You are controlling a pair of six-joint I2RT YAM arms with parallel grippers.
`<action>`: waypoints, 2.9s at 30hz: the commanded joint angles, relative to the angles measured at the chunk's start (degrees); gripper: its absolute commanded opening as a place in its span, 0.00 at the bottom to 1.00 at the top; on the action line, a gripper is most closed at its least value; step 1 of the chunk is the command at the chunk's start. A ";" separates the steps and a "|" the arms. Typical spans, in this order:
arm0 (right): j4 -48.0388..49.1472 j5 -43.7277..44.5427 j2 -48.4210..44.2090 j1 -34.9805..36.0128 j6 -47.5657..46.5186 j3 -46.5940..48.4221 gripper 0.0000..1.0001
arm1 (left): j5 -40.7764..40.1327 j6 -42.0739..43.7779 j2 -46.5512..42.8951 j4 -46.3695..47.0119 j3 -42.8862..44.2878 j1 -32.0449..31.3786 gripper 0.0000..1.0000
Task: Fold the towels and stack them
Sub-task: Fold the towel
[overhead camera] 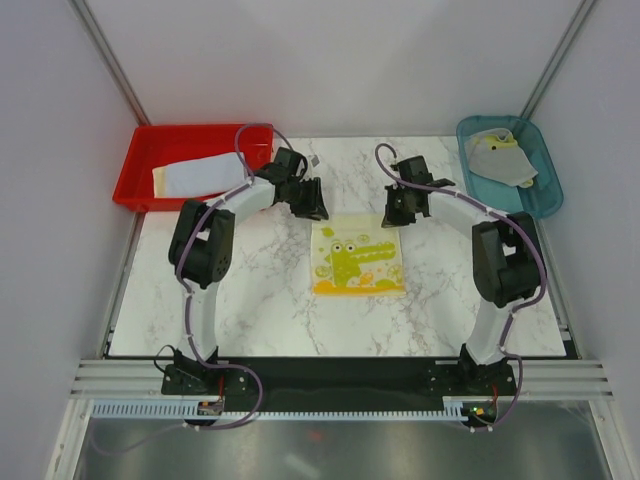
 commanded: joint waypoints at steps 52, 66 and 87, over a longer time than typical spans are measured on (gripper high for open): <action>13.66 -18.54 15.37 -15.57 -0.71 6.05 0.08 | 6.82 7.66 11.16 -1.96 14.13 4.22 0.47; 1.80 -21.64 12.11 -15.56 -12.84 14.49 0.39 | 7.73 18.20 7.71 -8.90 19.05 5.09 0.61; -2.17 -26.20 20.37 -16.62 -22.16 19.41 0.34 | 6.22 28.31 18.71 -16.02 26.97 5.18 0.53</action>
